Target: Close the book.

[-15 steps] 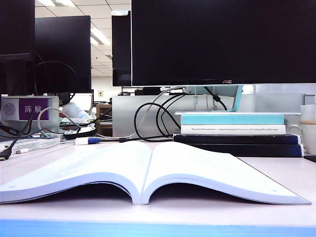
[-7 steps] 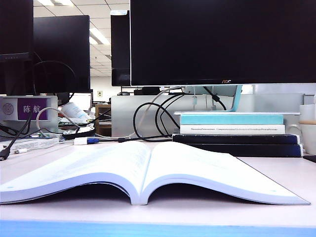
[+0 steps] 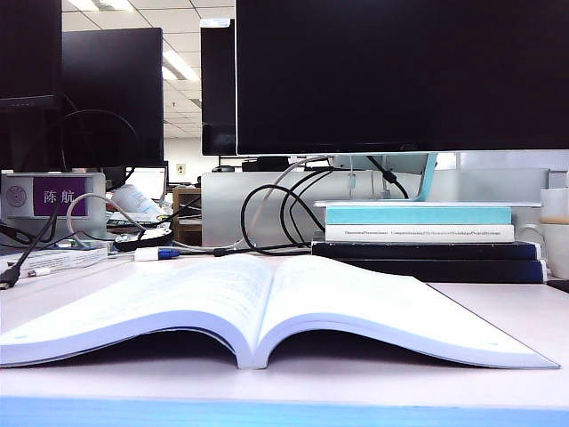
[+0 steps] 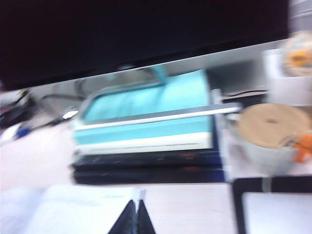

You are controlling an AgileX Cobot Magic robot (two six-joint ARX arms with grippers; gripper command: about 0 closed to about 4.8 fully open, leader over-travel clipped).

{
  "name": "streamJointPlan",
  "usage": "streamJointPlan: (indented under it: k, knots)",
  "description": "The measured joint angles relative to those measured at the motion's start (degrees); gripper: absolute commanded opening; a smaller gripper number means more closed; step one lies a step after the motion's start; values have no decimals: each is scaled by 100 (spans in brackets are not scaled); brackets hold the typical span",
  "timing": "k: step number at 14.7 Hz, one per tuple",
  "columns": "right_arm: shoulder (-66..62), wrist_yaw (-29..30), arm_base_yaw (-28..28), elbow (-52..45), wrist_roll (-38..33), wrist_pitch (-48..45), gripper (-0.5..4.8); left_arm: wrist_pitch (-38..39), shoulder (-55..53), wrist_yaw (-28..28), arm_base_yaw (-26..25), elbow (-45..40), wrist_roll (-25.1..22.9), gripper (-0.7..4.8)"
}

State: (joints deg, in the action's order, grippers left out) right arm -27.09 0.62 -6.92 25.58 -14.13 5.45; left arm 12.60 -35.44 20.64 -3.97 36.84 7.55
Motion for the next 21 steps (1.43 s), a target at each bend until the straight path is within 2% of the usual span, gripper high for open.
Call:
streamJointPlan:
  k: [2,3,4,5,6,7,8,9,10,13,15,17,19,21]
  knots:
    - [-424,330,-2,297,142,83,-1,352,-59,-214,389,422,-81,-5]
    - [-656,474,-2,452,205,254,-1,570,-68,-588,730,612,-114,-5]
    - [-1062,857,-2,658,243,348,-1,1078,-55,-1425,1812,804,-66,-5]
    - [-1117,975,-2,671,247,350,-1,1322,-57,-1790,2282,802,42,-5]
    - [-1261,1233,0,728,254,354,-1,1707,-70,-2625,3233,758,256,-5]
    - [-1283,1318,0,728,262,356,-1,1742,-68,-3056,3676,715,328,-5]
    - [-1290,1475,2,728,315,367,-1,1755,-72,-4035,4927,610,745,-5]
    - [-1292,1589,-2,728,328,367,-1,1674,-74,-4288,5536,439,1152,-5]
    - [-1294,1613,0,728,330,367,-1,1740,-85,-4465,5801,251,1464,-5]
    - [-1298,1860,0,728,332,393,-1,1698,-98,-4496,6310,-35,2070,-5]
    - [-1305,1893,-2,728,334,413,-1,1294,-210,-4478,6767,-577,2533,-5]
    - [-1307,2151,-149,728,334,461,-1,1056,-791,-4312,6900,-890,2732,-5]
    - [-1353,2330,-1045,728,321,739,-1,258,-1910,-4019,6909,-909,2791,-5]
    - [-1449,1980,-1530,728,323,741,-1,-94,-2592,-3849,6911,-918,2820,-5]
